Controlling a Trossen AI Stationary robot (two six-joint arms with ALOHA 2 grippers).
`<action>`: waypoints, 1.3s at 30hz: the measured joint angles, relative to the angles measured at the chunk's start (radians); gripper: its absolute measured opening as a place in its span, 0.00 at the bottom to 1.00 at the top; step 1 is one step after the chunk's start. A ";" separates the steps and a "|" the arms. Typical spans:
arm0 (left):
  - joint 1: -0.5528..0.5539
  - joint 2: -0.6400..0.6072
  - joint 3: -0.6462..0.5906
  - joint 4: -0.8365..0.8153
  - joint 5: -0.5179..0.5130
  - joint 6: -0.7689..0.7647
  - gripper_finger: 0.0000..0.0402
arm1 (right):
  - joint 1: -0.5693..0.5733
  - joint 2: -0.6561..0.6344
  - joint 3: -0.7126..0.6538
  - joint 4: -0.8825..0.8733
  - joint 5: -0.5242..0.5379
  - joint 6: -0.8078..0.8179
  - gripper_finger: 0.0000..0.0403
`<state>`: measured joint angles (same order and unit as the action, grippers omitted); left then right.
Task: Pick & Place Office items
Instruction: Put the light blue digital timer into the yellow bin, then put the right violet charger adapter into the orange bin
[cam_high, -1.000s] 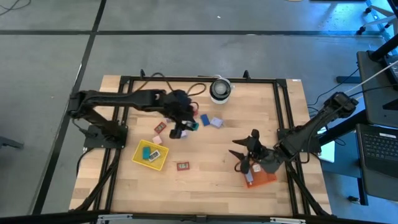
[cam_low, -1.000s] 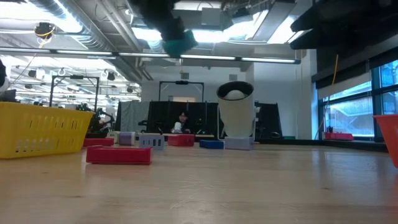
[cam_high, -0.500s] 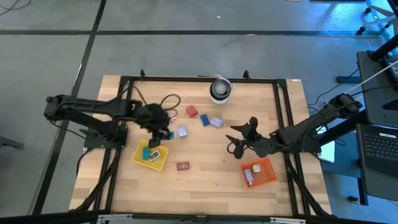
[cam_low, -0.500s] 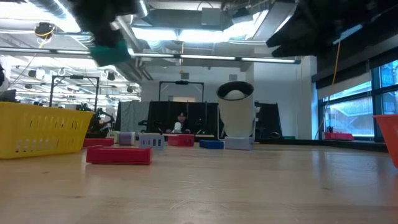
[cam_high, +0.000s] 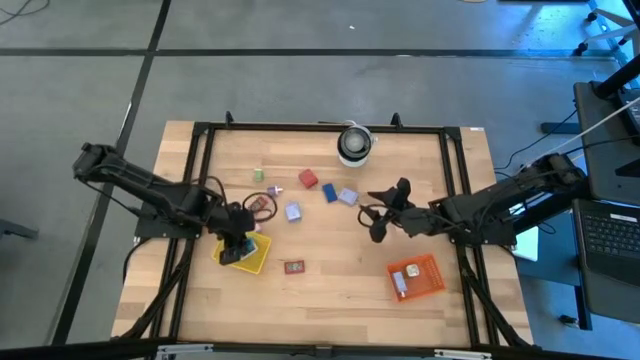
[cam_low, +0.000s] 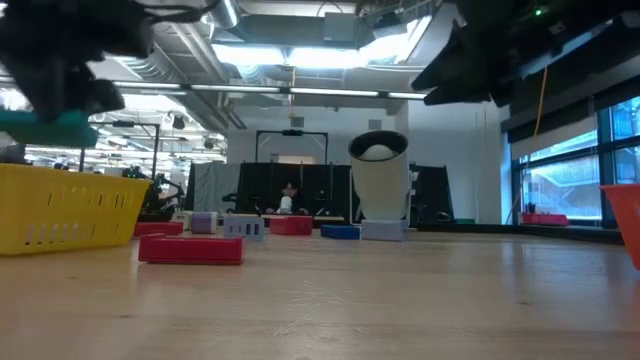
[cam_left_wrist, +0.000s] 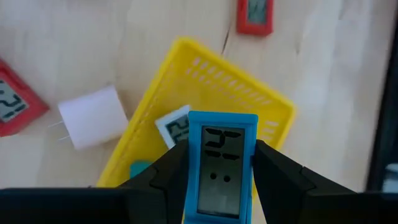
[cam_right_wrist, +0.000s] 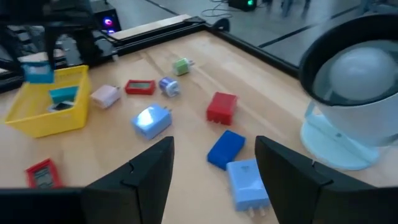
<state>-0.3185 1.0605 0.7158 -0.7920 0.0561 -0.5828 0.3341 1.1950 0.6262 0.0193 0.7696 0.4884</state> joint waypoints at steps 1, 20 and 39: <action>-0.011 0.012 -0.006 0.003 -0.017 0.001 0.37 | -0.009 0.000 0.000 -0.001 0.000 -0.003 0.56; -0.033 0.137 -0.057 0.014 -0.095 0.065 0.43 | -0.226 0.180 0.000 -0.173 -0.088 0.103 0.57; -0.033 0.137 -0.057 0.002 -0.090 0.002 0.58 | -0.248 0.373 -0.001 0.012 -0.198 0.053 0.69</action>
<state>-0.3519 1.1980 0.6590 -0.7898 -0.0341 -0.5812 0.0859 1.5681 0.6254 0.0312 0.5715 0.5417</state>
